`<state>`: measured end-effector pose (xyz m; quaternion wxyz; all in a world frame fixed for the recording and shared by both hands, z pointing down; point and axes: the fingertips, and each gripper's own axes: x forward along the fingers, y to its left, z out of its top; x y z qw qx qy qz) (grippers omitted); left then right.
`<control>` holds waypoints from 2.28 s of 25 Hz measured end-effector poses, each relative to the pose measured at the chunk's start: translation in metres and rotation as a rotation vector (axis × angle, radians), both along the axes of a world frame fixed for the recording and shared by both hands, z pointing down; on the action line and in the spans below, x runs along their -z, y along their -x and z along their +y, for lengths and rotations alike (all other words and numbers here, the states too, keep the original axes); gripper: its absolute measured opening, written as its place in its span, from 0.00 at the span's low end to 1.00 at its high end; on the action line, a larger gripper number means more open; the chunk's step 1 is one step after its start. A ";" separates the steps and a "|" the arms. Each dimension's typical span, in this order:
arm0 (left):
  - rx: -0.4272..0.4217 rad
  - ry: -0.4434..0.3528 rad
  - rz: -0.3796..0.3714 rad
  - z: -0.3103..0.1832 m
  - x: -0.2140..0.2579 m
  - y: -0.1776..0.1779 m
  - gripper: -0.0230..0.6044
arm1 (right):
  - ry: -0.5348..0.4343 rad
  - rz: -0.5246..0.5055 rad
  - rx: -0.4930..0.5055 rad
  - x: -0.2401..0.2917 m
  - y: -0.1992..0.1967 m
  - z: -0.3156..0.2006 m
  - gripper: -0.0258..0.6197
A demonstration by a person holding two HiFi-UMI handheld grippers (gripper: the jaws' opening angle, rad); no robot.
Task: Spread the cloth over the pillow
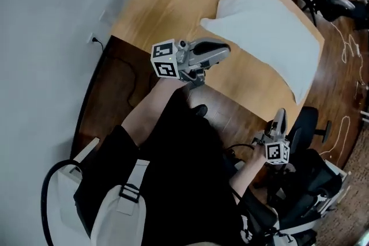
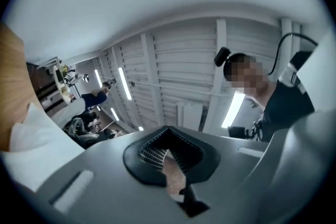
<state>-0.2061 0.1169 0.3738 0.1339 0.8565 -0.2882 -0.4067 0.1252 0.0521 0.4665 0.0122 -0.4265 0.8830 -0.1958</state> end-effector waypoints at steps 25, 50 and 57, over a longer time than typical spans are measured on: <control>-0.254 -0.218 0.006 0.209 0.089 -0.247 0.04 | -0.220 -0.262 0.351 0.073 -0.078 0.203 0.03; -0.791 -0.247 0.425 0.243 0.171 -0.419 0.07 | -0.234 -0.172 0.339 0.070 -0.122 0.242 0.03; -1.029 -0.384 0.457 0.266 0.252 -0.521 0.25 | -0.226 -0.137 0.343 0.061 -0.125 0.240 0.03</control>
